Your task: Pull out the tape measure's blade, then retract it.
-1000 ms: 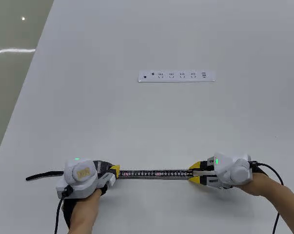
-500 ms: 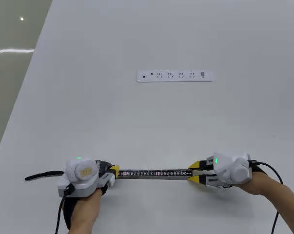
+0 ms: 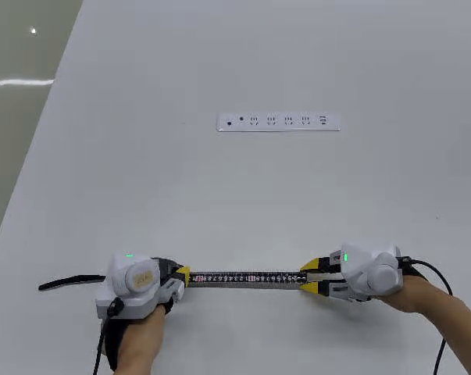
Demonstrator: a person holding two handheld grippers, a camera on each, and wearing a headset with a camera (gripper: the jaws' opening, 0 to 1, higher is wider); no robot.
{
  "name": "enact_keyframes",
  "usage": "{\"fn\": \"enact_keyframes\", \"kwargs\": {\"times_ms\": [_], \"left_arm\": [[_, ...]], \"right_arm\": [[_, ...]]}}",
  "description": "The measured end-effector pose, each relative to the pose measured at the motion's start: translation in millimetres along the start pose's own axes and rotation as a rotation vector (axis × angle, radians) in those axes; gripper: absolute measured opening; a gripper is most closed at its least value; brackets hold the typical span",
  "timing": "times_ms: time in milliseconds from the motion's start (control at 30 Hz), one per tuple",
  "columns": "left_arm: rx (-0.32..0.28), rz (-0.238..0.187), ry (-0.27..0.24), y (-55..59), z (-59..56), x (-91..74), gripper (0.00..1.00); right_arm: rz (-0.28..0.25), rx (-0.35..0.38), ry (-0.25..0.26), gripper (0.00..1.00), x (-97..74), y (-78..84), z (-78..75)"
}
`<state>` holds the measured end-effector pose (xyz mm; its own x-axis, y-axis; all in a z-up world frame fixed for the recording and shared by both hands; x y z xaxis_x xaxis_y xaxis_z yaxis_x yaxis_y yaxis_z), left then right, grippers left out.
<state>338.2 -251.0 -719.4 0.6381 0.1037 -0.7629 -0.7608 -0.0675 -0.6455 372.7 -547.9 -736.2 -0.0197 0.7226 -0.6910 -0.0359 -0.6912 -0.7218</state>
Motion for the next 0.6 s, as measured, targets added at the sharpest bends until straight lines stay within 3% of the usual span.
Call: {"fn": "enact_keyframes", "kwargs": {"times_ms": [600], "left_arm": [[0.005, -0.006, 0.014, 0.1, -0.5, 0.1, 0.63]], "right_arm": [[-0.003, -0.012, -0.007, 0.13, 3.5, -6.5, -0.2]]}}
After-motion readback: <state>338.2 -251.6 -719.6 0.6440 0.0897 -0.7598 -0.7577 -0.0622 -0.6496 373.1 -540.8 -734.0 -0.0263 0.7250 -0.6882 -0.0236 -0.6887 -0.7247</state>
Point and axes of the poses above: the centre of the closed fingertips' face, and the gripper's own axes: x roughly forward along the fingers, z roughly to its left, y roughly out of its underside, the point moved 5 cm from there along -x, roughly backward along the fingers, and after that the axes turned 3 degrees about -y, right-handed, at the moved point
